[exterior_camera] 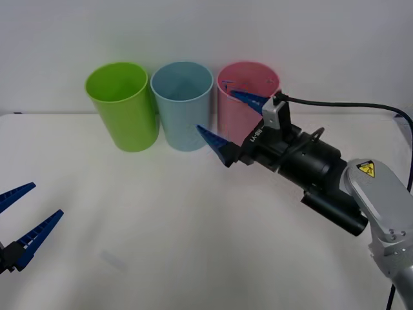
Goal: Grasp the object on the table and drop it into the matching bin: aluminum can to the light blue bin, PET bottle to the pink bin.
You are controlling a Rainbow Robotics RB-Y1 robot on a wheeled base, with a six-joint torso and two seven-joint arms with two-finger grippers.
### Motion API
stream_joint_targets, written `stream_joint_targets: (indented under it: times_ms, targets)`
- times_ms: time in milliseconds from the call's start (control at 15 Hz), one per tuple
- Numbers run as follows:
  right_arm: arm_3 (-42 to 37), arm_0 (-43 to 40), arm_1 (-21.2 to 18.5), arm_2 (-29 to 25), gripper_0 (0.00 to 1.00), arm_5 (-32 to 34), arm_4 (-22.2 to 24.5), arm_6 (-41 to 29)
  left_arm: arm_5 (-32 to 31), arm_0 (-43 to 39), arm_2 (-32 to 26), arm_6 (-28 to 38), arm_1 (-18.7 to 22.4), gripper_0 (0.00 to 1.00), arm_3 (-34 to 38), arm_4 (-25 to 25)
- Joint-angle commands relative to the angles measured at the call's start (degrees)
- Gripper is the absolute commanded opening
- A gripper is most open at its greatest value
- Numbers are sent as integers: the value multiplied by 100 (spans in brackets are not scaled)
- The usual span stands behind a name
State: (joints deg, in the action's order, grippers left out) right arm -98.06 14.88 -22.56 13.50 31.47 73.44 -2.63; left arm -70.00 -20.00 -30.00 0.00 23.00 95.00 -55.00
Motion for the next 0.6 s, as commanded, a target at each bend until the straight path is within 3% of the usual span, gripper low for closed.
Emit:
stream_joint_targets:
  times_ms: [67, 267, 600]
  targets:
    - [-442, -644, -354, -119, 100, 35, -137, 61, 0, 0, 0, 0, 0, 100, 0, 0]
    - [-882, -1312, -574, -418, 100, 246, -189, 114, 0, 0, 0, 0, 0, 100, 0, 0]
    - [-1163, -2235, -574, -1271, 100, 1379, -365, 254, 0, 0, 0, 0, 0, 100, 0, 0]
